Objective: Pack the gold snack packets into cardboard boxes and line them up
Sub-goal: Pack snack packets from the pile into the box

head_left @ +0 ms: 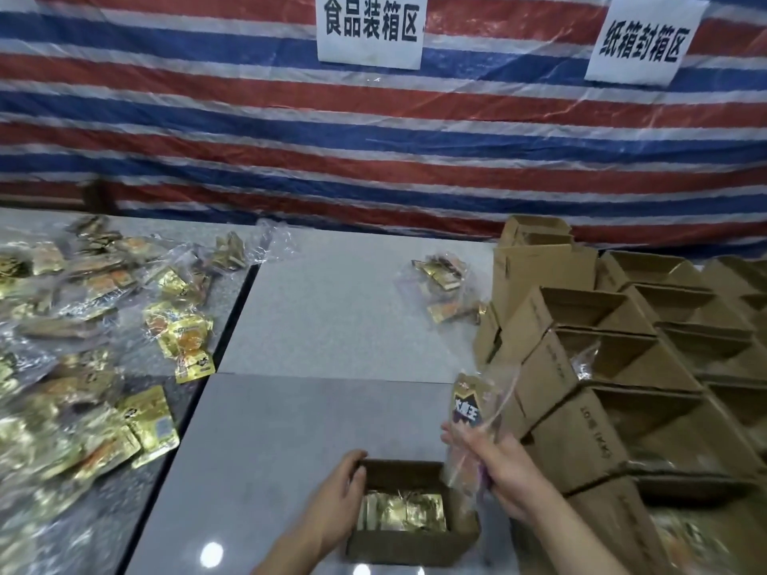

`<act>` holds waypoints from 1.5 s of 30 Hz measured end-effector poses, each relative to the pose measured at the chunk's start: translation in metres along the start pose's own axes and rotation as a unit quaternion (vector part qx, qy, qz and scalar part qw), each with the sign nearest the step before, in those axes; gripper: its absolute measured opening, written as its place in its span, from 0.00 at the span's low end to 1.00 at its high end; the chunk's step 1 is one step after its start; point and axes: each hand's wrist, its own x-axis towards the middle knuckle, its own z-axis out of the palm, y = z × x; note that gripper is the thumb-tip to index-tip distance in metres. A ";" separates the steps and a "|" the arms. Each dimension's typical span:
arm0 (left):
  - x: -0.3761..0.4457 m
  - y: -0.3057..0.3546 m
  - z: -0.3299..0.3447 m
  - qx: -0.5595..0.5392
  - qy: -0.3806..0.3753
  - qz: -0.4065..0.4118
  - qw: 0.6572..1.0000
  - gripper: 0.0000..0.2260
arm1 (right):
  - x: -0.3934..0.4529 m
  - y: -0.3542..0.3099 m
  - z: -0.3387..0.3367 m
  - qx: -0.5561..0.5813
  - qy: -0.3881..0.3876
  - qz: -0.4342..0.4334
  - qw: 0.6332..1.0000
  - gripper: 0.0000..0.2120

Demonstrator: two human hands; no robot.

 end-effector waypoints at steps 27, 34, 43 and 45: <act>0.001 -0.020 0.021 -0.063 0.038 -0.003 0.997 0.14 | 0.043 0.066 0.049 -0.660 -0.190 -0.009 0.727 0.11; 0.000 -0.021 0.026 -0.068 0.036 0.001 0.997 0.09 | 0.050 0.081 0.065 -0.628 -0.249 0.166 0.719 0.35; -0.001 -0.008 0.023 -0.044 0.038 -0.003 0.998 0.10 | 0.033 0.079 0.076 -0.570 -0.140 0.147 0.796 0.24; 0.003 -0.003 0.022 -0.045 0.036 -0.017 0.998 0.09 | 0.025 0.077 0.069 -0.573 -0.071 0.080 0.813 0.16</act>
